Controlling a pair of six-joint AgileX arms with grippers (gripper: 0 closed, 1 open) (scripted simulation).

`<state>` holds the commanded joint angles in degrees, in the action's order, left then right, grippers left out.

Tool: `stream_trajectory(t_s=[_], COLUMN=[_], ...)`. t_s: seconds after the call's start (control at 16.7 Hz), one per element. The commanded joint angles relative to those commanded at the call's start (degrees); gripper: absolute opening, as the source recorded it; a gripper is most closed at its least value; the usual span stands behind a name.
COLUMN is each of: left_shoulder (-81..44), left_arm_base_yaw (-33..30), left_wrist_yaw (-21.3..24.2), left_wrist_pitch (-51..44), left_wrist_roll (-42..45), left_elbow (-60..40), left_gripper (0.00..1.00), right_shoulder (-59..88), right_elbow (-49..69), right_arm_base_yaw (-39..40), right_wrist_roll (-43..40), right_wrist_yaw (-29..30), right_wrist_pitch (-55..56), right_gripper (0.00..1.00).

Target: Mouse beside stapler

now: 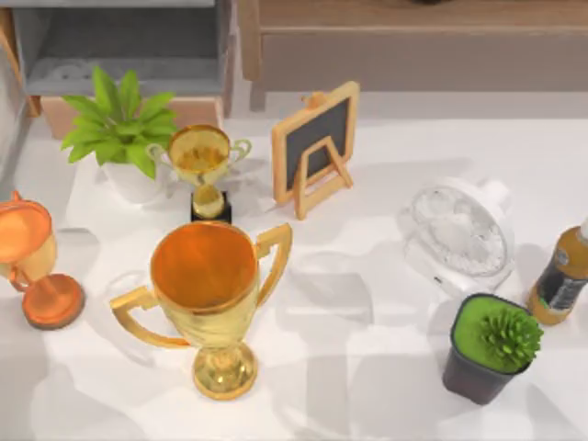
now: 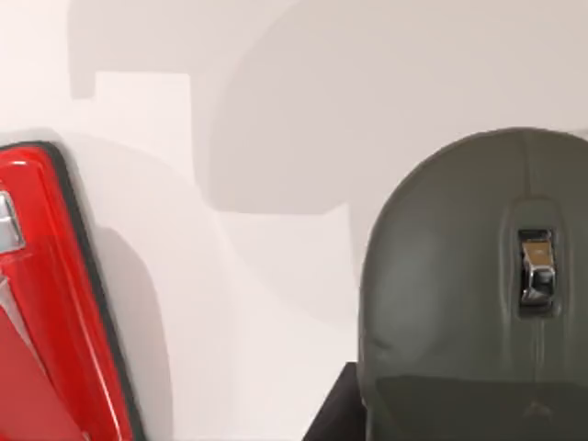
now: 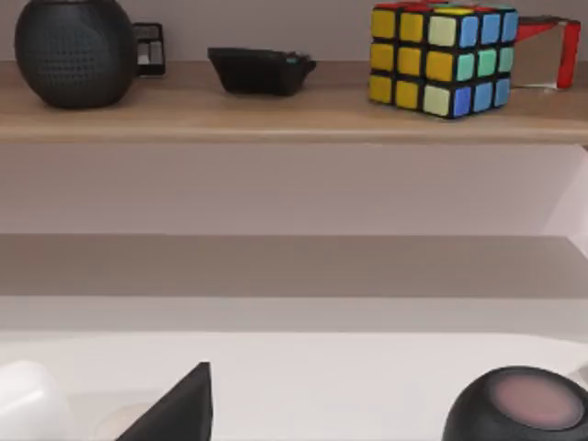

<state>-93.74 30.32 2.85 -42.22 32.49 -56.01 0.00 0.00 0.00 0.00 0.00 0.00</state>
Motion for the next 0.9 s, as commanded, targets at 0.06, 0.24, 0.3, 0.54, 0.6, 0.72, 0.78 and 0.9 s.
stream_trajectory(t_s=[0.06,0.24,0.3,0.54,0.6,0.72,0.78,0.9], left_shoulder=[-0.1,-0.5,-0.8,-2.6,-3.0,-3.0,-3.0,-3.0], left_arm_base_yaw=[0.0,0.0,0.0,0.0,0.0,0.0,0.0,0.0], left_wrist_yaw=[0.0,0.1,0.1,0.1,0.1,0.1,0.1,0.1], left_wrist_pitch=[0.2,0.7,0.8,0.8,0.7,0.7,0.7,0.7], left_wrist_roll=[0.0,0.0,0.0,0.0,0.0,0.0,0.0,0.0], left_elbow=[0.0,0.3,0.5,2.1,2.5,2.5,2.5,2.5], left_gripper=[0.0,0.0,0.0,0.0,0.0,0.0,0.0,0.08], right_shoulder=[0.0,0.0,0.0,0.0,0.0,0.0,0.0,0.0], right_elbow=[0.0,0.0,0.0,0.0,0.0,0.0,0.0,0.0], right_arm_base_yaw=[0.0,0.0,0.0,0.0,0.0,0.0,0.0,0.0], right_wrist_roll=[0.0,0.0,0.0,0.0,0.0,0.0,0.0,0.0], right_wrist_yaw=[0.0,0.0,0.0,0.0,0.0,0.0,0.0,0.0], right_wrist_pitch=[0.0,0.0,0.0,0.0,0.0,0.0,0.0,0.0], right_gripper=[1.0,1.0,1.0,1.0,1.0,1.0,1.0,1.0])
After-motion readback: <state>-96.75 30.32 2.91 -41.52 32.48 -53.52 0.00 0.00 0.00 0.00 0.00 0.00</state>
